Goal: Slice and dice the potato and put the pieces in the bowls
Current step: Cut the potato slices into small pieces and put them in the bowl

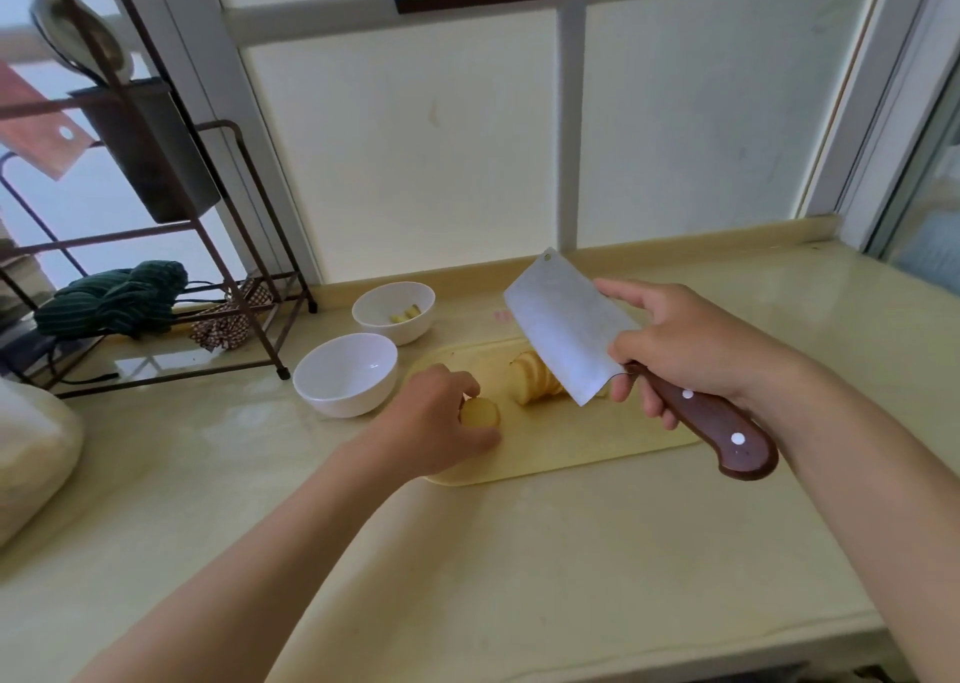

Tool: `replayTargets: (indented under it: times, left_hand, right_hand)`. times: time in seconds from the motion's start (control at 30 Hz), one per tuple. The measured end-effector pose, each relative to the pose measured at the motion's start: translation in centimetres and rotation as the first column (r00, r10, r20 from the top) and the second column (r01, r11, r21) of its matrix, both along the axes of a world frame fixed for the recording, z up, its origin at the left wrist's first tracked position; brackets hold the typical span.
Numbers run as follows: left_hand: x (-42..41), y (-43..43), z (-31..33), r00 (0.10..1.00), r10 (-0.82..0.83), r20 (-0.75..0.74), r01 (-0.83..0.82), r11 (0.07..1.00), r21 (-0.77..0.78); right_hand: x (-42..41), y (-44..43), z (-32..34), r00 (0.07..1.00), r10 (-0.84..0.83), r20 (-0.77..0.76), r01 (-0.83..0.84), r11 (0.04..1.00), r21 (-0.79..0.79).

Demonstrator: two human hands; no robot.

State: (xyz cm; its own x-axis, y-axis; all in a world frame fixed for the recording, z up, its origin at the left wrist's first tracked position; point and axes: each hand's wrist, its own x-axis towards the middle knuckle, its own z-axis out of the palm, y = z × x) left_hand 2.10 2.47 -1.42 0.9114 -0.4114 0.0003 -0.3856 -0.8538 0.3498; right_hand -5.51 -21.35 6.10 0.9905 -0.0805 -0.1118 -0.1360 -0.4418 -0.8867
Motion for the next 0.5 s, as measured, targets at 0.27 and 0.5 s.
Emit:
replayTargets:
  times: [0.27, 0.5]
  left_hand:
    - [-0.5, 2.7, -0.6, 0.970, -0.217, 0.112, 0.226, 0.971, -0.074]
    - [-0.4, 2.3, -2.4, 0.930, -0.243, 0.275, 0.296, 0.940, -0.171]
  right_hand:
    - [0.3, 4.3, -0.9, 0.990, 0.129, -0.053, -0.138, 0.956, -0.259]
    - [0.6, 6.7, -1.0, 0.975, 0.196, -0.102, -0.221, 0.859, -0.462]
